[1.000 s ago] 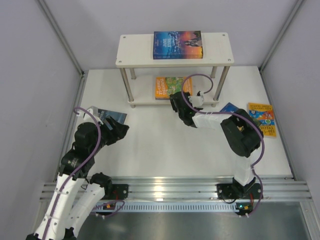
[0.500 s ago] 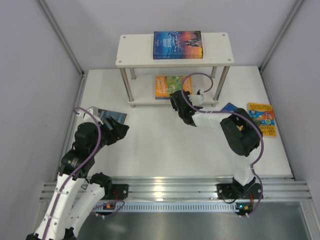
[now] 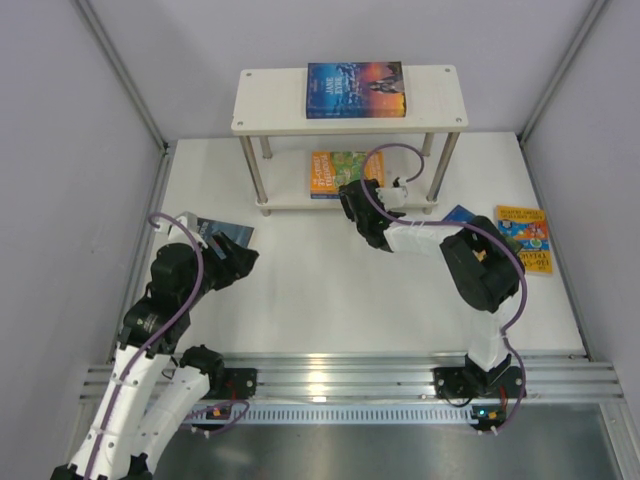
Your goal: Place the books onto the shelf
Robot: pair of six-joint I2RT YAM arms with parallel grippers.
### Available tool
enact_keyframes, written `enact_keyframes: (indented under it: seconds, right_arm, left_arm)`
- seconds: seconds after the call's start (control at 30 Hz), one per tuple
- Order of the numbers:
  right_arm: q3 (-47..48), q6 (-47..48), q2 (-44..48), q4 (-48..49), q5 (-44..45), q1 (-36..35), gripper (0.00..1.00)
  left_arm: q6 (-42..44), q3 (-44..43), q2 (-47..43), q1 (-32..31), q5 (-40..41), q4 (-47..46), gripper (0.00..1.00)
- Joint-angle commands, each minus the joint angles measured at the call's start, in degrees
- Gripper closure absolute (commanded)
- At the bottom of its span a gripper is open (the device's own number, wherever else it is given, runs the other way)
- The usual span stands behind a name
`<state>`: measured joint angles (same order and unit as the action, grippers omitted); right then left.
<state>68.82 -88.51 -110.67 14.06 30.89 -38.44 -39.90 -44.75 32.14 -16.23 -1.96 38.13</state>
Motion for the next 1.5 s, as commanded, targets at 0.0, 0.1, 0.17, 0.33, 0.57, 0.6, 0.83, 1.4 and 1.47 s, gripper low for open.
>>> enact_keyframes:
  seconds: [0.0,0.1,0.17,0.33,0.57,0.6,0.83,1.4,1.47]
  right_arm:
    - [3.08,5.26,3.08,-0.44,0.14,0.82,0.65]
    - [2.29,8.51,5.02,-0.53,-1.18,0.29,0.62]
    - [1.06,11.5,7.48,0.52,-1.54,-0.15,0.59]
    - [-1.93,17.83,12.93,0.18,-9.43,-1.11,0.53]
    - [-5.79,30.23,13.73,-0.53,-22.45,-5.94,0.37]
    - [-5.97,30.67,13.21,-0.53,-23.5,-7.52,0.37]
    - [-12.73,28.57,13.46,4.38,-26.49,-11.22,0.27]
    - [-30.49,42.36,36.13,1.67,-22.12,-9.9,0.2]
    - [-31.55,43.76,37.02,2.81,-21.14,-9.9,0.2]
  left_arm:
    - [0.35,-0.42,0.03,0.14,1.25,-2.71,0.24]
    - [-0.61,-0.16,0.29,0.15,0.91,-4.11,0.24]
    - [-1.23,0.19,1.43,0.14,0.29,-5.08,0.24]
    - [-0.88,-1.83,7.13,0.23,1.42,-4.38,0.23]
    - [-1.41,-2.54,15.48,14.08,-10.2,-8.32,0.25]
    - [-1.32,-1.75,16.63,18.64,-13.91,-9.55,0.25]
    - [2.72,-5.7,32.62,36.77,4.72,-15.78,0.27]
    - [11.24,-24.68,74.47,44.44,7.32,-14.4,0.42]
    - [11.86,-23.63,74.65,42.69,9.33,-14.4,0.42]
